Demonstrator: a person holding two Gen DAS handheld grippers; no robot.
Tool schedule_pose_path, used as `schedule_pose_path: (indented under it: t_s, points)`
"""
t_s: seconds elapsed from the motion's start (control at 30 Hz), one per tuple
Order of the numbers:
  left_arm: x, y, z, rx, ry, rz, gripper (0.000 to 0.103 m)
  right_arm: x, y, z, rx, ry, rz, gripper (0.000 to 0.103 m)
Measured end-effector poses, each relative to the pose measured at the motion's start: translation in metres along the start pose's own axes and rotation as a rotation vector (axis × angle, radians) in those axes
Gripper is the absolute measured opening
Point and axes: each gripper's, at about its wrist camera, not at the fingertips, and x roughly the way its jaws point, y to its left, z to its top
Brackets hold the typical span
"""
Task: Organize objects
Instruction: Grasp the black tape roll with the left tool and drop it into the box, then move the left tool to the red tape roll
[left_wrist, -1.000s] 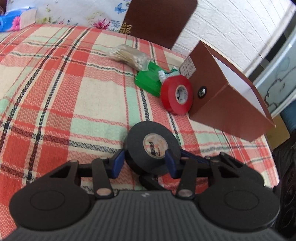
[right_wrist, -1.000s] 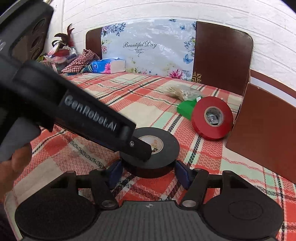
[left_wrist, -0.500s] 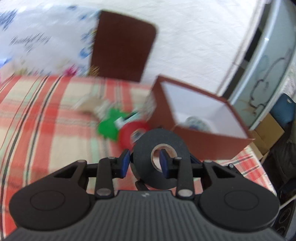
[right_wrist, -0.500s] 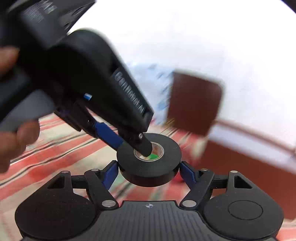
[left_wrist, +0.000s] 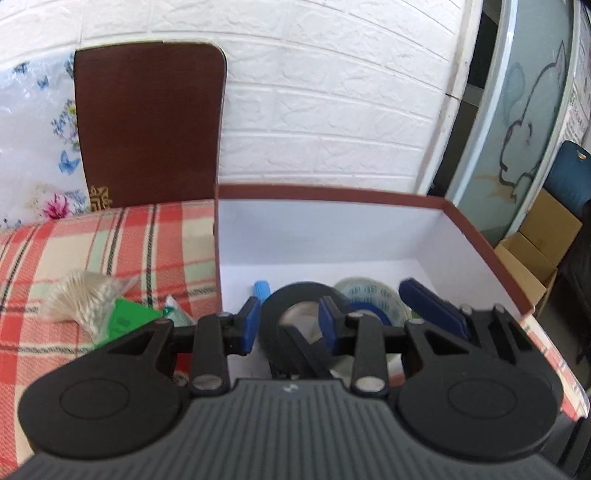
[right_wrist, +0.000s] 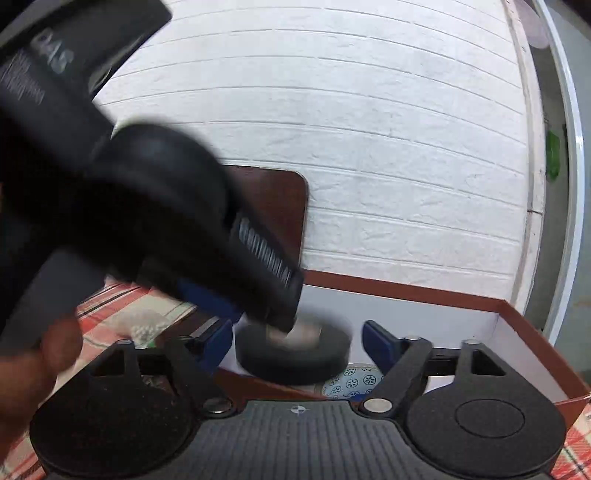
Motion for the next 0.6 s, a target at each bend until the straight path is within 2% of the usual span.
schedule_pose_path:
  t_s: [0.13,0.23,0.33,0.4,0.5,0.6]
  points:
    - [-0.028,-0.004,-0.021,0.06,-0.033,-0.03,0.041,-0.011,0.002,-0.01,0.023,-0.049,-0.01,0.079]
    - [-0.059,0.001,-0.041,0.093,-0.127,-0.03,0.047,-0.031,0.003,-0.017,0.04,-0.083,0.008,0.079]
    - [-0.083,0.021,-0.059,0.066,-0.136,-0.018,0.053,-0.049,0.012,-0.024,0.029,-0.093,0.018,0.076]
    - [-0.091,0.039,-0.074,0.041,-0.124,0.032,0.053,-0.056,0.02,-0.027,0.033,-0.059,0.078,0.071]
    - [-0.084,0.08,-0.096,-0.044,-0.025,0.152,0.053,-0.056,0.036,-0.033,0.046,0.023,0.156,0.063]
    - [-0.078,0.125,-0.12,-0.114,0.046,0.297,0.053,-0.061,0.054,-0.032,0.029,0.097,0.218,0.047]
